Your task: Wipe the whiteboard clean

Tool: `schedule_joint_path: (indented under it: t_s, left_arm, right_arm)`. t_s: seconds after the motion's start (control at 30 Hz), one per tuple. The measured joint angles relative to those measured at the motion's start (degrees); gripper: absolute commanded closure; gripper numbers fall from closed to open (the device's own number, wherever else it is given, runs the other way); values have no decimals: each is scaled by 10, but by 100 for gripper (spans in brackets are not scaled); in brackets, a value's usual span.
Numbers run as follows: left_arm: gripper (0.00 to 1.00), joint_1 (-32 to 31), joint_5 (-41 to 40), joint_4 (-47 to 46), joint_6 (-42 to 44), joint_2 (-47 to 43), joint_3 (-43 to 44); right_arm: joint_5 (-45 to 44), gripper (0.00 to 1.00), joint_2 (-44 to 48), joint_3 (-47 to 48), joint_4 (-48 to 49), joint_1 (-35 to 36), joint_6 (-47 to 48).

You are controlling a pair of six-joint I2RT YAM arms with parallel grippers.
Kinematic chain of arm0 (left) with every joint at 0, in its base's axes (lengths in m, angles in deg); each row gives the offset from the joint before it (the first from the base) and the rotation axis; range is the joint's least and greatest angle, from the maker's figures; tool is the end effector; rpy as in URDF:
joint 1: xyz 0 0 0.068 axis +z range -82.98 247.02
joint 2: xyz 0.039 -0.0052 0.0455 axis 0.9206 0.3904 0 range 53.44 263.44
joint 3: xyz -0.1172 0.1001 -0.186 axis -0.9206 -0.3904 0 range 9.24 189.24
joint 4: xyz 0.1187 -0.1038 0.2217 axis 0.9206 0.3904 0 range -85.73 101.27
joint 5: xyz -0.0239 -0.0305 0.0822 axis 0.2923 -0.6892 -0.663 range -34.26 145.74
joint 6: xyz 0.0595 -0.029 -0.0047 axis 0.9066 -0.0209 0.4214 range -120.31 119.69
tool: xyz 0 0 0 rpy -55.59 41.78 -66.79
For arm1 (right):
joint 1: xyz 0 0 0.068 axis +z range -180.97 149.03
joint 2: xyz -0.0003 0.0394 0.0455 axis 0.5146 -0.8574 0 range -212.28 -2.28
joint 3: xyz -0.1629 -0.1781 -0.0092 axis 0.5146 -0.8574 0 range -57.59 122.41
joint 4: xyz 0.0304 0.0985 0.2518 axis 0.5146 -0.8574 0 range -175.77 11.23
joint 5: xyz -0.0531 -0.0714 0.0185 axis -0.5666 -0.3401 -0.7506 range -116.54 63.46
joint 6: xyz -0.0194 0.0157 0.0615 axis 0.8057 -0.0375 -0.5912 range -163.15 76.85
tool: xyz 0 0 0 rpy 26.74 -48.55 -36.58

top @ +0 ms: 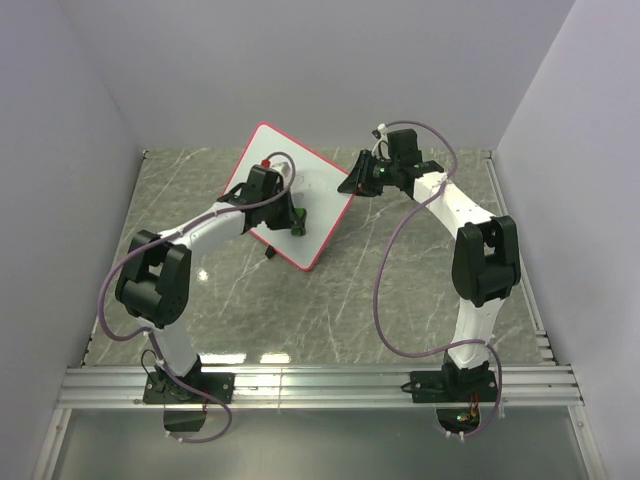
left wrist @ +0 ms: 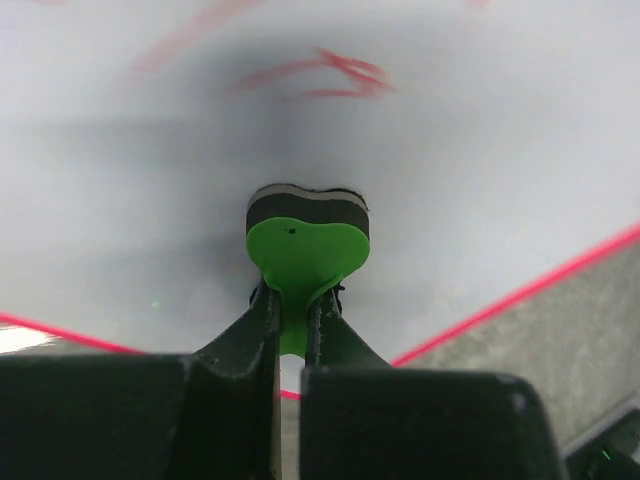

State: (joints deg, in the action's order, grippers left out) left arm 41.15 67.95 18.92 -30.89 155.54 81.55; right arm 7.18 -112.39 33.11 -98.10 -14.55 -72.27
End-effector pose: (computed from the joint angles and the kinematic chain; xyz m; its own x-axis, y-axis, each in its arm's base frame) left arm 0.3642 -0.1891 0.1769 -0.8285 -0.1510 -0.5393 0.1635 0.8558 -0.4907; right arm 0.4264 0.1560 0.2286 -0.8409 0.1742 -0.5123 -0.2761 0.6761 0.6831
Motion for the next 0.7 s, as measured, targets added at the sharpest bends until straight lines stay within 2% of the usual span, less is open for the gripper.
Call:
schedule_joint_path:
  t_s: [0.37,0.57,0.7]
  left_arm:
    - [100,39,-103,10,12,-3,-21]
    - [100,24,-122,11,13,-5,-21]
    - [100,-9,-140,12,14,-9,-20]
  right_arm:
    - [1,100,1,0,-2,0,-3]
    - [2,100,1,0,-3,0,-7]
    - [2,100,1,0,-3,0,-10]
